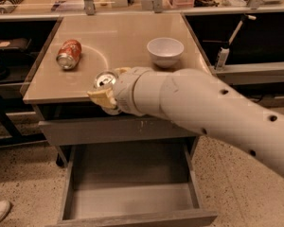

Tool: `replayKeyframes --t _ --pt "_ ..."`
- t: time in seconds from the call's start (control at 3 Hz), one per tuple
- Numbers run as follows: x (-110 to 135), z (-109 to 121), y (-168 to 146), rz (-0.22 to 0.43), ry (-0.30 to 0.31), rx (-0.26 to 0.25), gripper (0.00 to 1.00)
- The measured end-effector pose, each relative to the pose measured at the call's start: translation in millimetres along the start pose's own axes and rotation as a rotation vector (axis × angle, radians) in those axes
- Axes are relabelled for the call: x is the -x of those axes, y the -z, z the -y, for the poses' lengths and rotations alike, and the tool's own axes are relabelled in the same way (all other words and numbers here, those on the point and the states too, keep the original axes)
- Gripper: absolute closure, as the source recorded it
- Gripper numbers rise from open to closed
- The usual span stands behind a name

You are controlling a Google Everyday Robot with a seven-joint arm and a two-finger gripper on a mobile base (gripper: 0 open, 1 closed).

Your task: Pick 7up can from middle drawer and place on counter

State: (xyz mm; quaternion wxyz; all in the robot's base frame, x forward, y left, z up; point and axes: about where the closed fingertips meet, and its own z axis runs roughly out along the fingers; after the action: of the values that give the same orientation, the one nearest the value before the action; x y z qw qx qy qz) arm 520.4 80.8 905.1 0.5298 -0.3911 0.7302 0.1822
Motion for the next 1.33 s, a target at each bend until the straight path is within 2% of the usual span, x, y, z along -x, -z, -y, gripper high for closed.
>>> replayKeyframes --t 0.67,1.33 --pt "37 77 -20 0.017 -0.009 -0.008 1.00" --pt "38 139 -82 0.001 -0.072 0.043 1.00"
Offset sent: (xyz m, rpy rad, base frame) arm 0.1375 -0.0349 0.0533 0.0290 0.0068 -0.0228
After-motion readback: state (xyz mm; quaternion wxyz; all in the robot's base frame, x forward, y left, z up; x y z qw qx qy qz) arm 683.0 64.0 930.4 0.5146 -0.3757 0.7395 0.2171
